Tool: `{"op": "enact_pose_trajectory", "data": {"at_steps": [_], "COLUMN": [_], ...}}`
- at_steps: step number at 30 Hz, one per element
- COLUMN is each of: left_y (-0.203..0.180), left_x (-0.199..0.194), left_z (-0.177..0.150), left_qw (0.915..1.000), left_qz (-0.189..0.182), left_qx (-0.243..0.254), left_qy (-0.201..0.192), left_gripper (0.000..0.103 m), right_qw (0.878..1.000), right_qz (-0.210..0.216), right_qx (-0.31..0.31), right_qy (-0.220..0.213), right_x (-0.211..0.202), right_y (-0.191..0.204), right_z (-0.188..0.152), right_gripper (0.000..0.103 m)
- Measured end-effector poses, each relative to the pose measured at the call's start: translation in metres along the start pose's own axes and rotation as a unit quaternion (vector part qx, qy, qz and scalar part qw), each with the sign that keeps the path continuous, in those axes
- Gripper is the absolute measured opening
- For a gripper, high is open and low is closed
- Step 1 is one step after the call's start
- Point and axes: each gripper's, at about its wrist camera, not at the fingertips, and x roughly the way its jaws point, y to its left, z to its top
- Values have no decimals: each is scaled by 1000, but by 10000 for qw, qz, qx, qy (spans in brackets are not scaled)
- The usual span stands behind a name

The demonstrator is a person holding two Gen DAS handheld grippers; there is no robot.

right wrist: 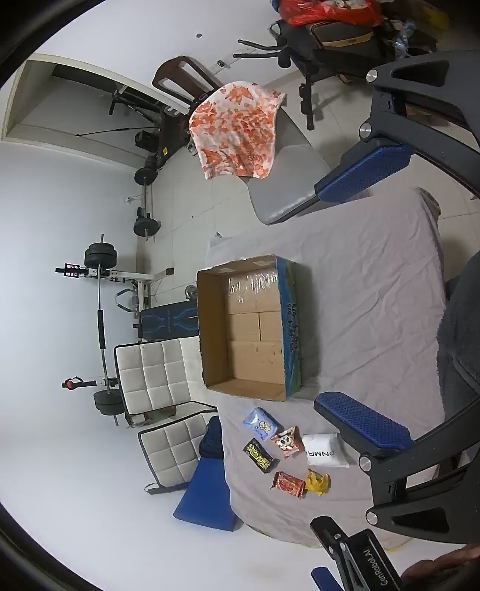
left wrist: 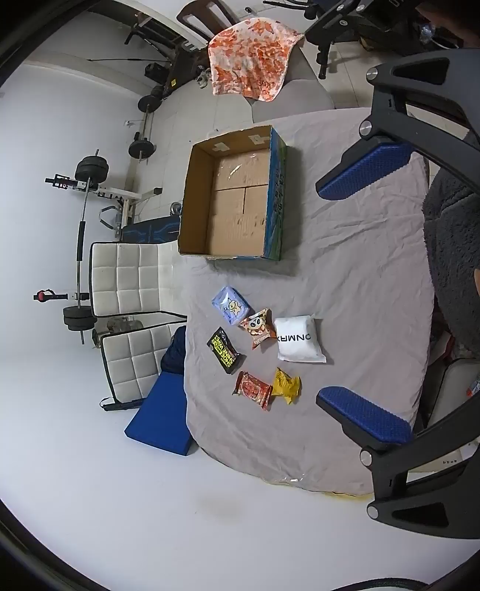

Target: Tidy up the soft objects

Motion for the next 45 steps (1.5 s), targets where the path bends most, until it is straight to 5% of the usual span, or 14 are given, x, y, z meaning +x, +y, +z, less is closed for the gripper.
{"op": "enact_pose_trajectory", "data": {"at_steps": [45], "left_y": [4], "left_x": [-17], "left_z": [-2], "left_qw": [9990], "left_qz": [175], "left_qx": [-92], "left_qy": [-401], "left_gripper": [103], "right_qw": [9988], "right_qz": [145], "right_qx": [-255], "right_qy": [-404], "right_x": [-21], "right_y": [5], "right_z": [12], "right_gripper": [103]}}
